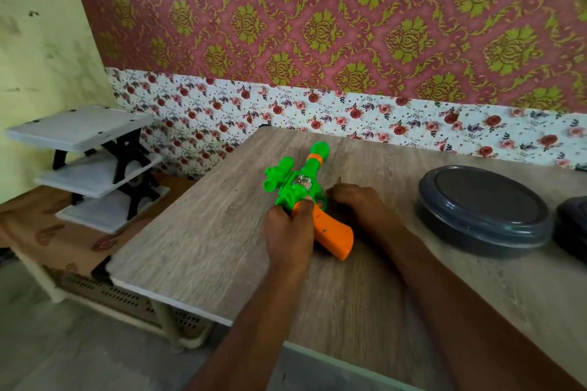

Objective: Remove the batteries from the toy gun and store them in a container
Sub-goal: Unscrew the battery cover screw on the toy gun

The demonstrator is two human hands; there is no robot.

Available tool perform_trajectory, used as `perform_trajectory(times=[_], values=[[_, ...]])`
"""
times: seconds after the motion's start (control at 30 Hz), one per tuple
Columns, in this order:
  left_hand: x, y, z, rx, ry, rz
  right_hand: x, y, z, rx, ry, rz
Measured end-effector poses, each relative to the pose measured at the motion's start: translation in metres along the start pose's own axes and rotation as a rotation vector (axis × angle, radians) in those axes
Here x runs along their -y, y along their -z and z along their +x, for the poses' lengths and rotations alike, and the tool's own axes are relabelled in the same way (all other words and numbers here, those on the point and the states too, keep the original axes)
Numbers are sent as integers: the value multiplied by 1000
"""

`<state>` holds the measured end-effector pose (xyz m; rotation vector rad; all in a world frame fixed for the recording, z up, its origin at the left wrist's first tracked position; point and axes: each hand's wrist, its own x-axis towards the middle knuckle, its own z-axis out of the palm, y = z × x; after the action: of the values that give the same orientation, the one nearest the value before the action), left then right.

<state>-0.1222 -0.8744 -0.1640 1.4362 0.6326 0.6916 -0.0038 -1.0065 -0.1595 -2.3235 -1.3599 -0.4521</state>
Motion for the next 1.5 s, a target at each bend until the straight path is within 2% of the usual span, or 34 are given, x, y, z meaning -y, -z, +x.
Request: perform_trajectory(times=[0.1, 0.27, 0.33, 0.47, 0.87, 0.97, 1.07, 1.2, 1.33, 1.5], values=[[-4, 1, -3, 12, 5, -41, 9, 7, -7, -77, -42, 2], [15, -2, 5, 113, 4, -179, 50, 24, -31, -340, -356, 172], [12, -2, 2, 145, 37, -195, 65, 25, -40, -354, -463, 262], [-2, 3, -6, 201, 80, -301, 85, 18, -53, -390, -539, 415], [-9, 11, -12, 420, 71, -368, 98, 13, -65, -477, -677, 503], [-9, 11, -14, 454, 9, -332, 101, 15, -65, -464, -685, 529], [-11, 8, -19, 405, -86, -257, 103, 20, -66, -416, -735, 584], [-14, 6, -28, 370, -236, -165, 107, 14, -62, -322, -867, 925], [-7, 2, -20, 316, -349, 3, 115, 28, -57, -381, -1027, 1392], [-1, -1, -14, 183, -452, 153, 125, 39, -55, -377, -1191, 1777]])
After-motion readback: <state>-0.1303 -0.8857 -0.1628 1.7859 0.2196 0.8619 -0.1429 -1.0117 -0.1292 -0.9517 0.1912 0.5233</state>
